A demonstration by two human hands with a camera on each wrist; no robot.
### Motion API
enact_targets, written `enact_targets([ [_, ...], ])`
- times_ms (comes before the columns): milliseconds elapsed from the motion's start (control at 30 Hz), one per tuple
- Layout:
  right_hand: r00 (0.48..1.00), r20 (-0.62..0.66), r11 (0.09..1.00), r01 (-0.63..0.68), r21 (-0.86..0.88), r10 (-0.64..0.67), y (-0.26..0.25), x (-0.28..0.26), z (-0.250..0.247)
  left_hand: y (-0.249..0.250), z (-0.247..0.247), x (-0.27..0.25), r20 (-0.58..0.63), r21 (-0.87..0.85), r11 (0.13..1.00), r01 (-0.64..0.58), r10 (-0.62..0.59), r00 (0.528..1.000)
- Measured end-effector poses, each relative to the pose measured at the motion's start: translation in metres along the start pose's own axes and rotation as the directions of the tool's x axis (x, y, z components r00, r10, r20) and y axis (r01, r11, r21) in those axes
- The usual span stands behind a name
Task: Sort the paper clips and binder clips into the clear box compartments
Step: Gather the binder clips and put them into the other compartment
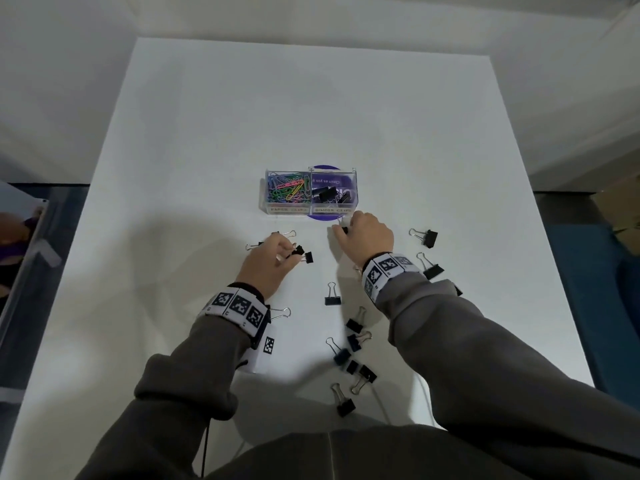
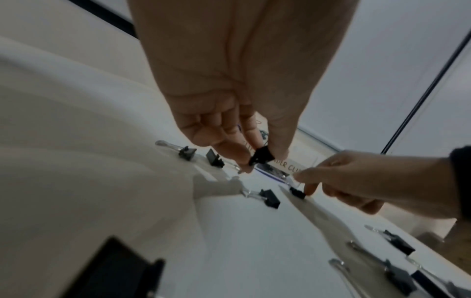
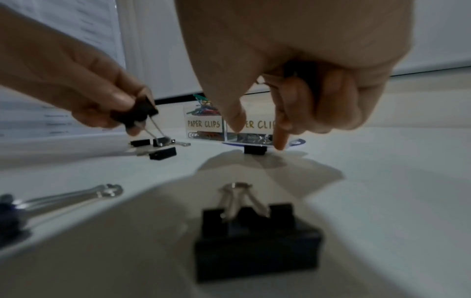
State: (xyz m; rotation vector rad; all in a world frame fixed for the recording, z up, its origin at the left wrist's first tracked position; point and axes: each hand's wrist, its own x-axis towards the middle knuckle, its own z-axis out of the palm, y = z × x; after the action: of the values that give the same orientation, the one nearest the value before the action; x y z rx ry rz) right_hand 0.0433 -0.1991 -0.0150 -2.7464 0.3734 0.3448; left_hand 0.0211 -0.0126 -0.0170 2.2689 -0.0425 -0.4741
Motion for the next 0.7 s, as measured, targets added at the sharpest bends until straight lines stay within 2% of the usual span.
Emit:
enact_targets([
  [100,0.998,0.028,0.998,-0.054,-0.023,0.055,-0.006,0.006,-0.001,0.007,-0.003,0.002,-0.027,-0.067,0.997,-0.044,0.042,0.999],
  [167,0.994,0.093,0.998,-0.064,0.018,0.062,-0.01,0.008,-0.001,0.015,-0.004,0.006,-0.068,-0.073,0.993,-0.091,0.086,0.994],
  [233,0.983,0.173,0.997,-0.067,0.05,0.057,-0.011,0.004,-0.002,0.03,-0.006,0.013,-0.109,-0.069,0.983,-0.168,0.16,0.981],
  [300,0.976,0.202,0.991,-0.098,0.086,0.079,-0.007,-0.005,-0.004,0.047,-0.008,0.027,-0.127,-0.025,0.968,-0.251,0.246,0.961],
  [367,0.979,0.176,0.984,-0.128,0.124,0.105,0.002,-0.015,-0.006,0.063,-0.008,0.045,-0.129,0.033,0.96,-0.276,0.278,0.952],
  [567,0.991,0.03,0.982,-0.134,0.132,0.131,0.027,-0.015,-0.021,0.081,-0.01,0.077,-0.089,0.162,0.957,-0.241,0.257,0.962],
  [700,0.997,-0.011,0.983,-0.072,0.172,0.075,0.019,0.003,-0.041,0.062,-0.019,0.065,-0.182,0.165,0.96,-0.228,0.257,0.949],
])
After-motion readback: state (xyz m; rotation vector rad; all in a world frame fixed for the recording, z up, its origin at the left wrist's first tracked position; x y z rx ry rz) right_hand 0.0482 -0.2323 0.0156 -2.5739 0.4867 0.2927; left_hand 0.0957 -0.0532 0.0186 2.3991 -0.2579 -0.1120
